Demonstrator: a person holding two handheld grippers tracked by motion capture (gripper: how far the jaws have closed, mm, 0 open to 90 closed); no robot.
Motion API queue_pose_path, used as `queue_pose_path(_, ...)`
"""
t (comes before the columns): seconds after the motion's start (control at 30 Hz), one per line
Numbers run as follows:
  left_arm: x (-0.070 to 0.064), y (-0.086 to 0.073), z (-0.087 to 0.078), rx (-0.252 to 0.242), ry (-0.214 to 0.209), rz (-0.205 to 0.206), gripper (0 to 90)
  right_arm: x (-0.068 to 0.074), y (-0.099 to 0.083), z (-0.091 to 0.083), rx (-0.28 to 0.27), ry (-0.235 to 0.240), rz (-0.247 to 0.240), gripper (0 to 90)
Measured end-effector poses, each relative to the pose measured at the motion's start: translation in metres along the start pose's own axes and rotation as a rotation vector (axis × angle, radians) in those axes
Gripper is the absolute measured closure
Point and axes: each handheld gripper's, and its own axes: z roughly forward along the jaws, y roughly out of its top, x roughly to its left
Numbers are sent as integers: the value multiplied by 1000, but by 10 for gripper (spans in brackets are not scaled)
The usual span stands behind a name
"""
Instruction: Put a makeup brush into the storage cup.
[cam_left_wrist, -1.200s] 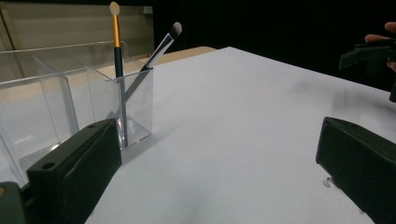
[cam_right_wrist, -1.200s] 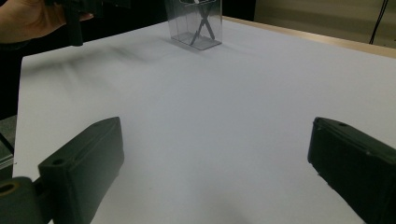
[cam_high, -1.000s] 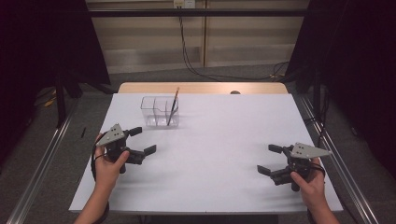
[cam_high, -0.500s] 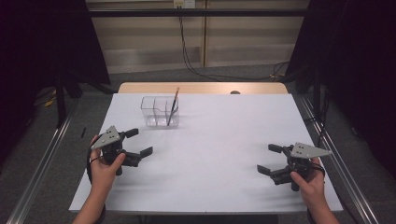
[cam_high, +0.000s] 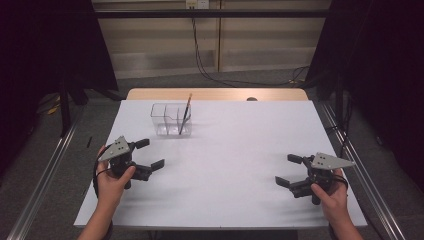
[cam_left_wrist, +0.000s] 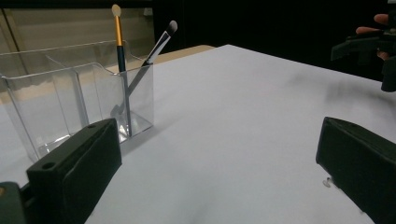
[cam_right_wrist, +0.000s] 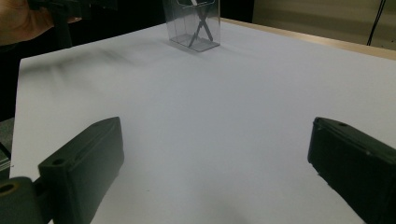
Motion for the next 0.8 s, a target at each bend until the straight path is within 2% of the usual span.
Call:
queue_pose_path(0.2, 0, -3, -2, 2, 0, -12, 1, 0, 0, 0, 0, 2, 0, 32)
queue_pose_path(0.8, -8, -6, -14, 9, -1, -1, 1, -1, 0, 0, -1, -3, 2, 32)
